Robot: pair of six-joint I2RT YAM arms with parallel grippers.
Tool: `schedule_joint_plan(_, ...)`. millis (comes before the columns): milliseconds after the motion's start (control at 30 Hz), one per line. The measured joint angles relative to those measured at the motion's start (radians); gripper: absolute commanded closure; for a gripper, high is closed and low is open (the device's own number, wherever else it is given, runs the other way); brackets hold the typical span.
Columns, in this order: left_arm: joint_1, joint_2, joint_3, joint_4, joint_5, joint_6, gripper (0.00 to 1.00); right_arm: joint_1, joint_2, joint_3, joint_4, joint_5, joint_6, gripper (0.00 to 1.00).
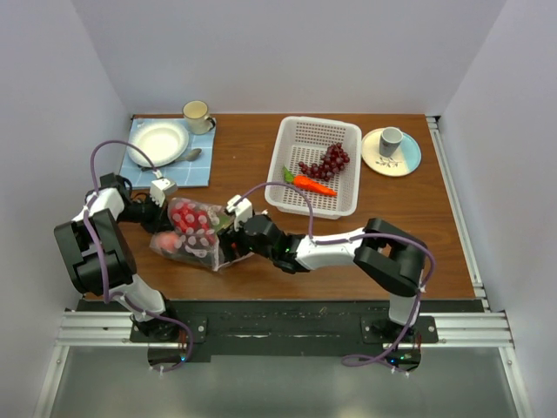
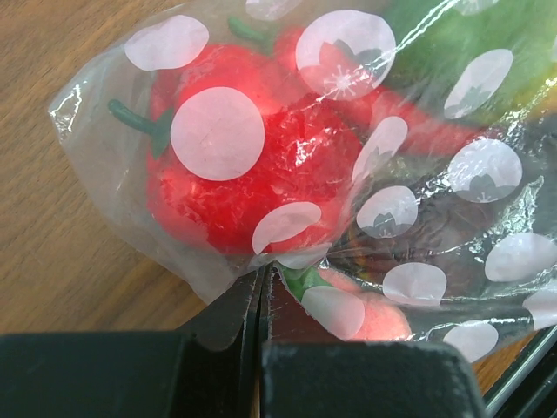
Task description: Open the zip-top bag and remove the fake food
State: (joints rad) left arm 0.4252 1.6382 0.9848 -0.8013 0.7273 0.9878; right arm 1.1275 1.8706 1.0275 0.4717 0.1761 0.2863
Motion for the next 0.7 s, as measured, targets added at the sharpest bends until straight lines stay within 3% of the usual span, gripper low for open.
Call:
schedule_joint_plan(400,0.000,0.008,0.000,0.000,-0.002,0.003,1.00,0.035,0.204,0.198,-0.040,0.195,-0.087,0.12)
schedule_joint_plan(500,0.000,0.012,0.000,0.001,-0.002,0.003,1.00,0.036,0.217,0.212,-0.041,0.211,-0.105,0.18)
schedule_joint_plan(700,0.001,0.015,0.000,0.000,-0.002,0.003,1.00,0.037,0.217,0.211,-0.039,0.193,-0.112,0.40)
